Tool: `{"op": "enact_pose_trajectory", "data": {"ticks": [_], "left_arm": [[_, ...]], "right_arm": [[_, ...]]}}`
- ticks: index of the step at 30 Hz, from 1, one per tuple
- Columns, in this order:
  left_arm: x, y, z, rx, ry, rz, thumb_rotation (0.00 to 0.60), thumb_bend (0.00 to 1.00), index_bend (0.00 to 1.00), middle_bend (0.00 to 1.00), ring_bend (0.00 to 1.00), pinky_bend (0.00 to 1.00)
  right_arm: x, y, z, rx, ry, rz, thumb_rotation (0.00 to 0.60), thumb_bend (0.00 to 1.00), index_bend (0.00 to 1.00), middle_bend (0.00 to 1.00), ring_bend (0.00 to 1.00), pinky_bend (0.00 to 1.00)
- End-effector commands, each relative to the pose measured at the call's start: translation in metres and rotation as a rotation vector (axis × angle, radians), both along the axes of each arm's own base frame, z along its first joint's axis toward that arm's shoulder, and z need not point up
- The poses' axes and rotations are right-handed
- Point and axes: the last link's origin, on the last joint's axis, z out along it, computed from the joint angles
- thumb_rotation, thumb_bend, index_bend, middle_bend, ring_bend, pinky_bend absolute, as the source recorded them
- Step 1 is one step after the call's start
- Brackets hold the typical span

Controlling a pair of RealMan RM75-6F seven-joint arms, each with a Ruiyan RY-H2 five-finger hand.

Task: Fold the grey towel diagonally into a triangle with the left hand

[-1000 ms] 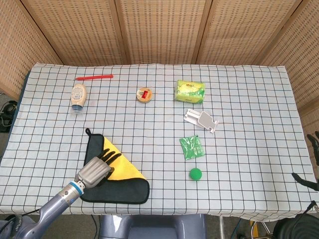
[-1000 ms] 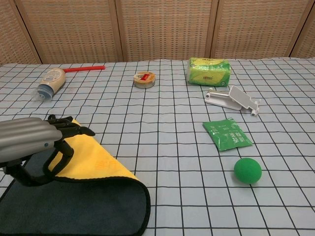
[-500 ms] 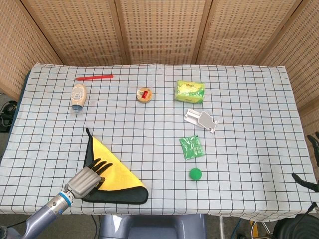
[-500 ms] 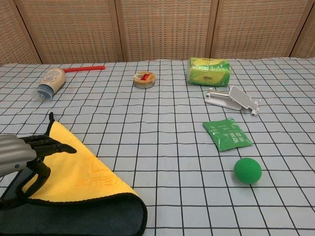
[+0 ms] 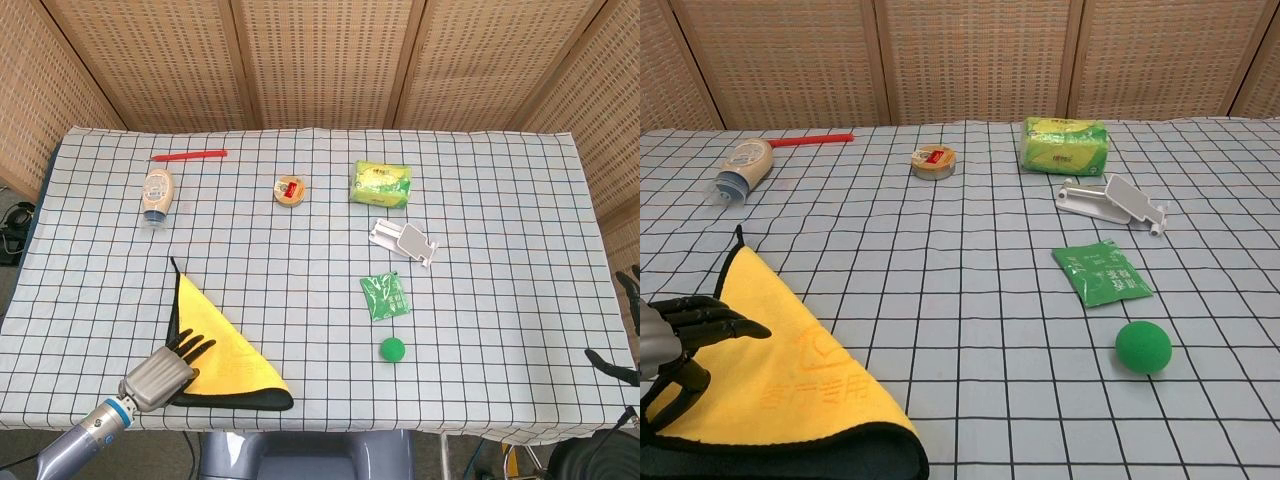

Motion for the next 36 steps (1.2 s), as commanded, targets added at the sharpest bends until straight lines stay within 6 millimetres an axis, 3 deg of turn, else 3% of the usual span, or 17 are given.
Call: {"op": "enact_pose_trajectory", "data": {"ticks": [1,36], "left_arm": [[-0.004,-0.002,0.001,0.001,0.014,-0.005,0.600,0.56,0.66,0.00,0.00,0.00],[-0.022,-0.011,0.002,0.008,0.046,0.003,0.600,0.56,0.65,0.00,0.00,0.00]], "right_arm": [[0.000,0.000,0.000,0.000,0.000,0.001,0.600,0.00,0.04,0.00,0.00,0.00],[0.002,0.001,-0.002,0.005,0.005,0.004,0.600,0.00,0.04,0.00,0.00,0.00]]}}
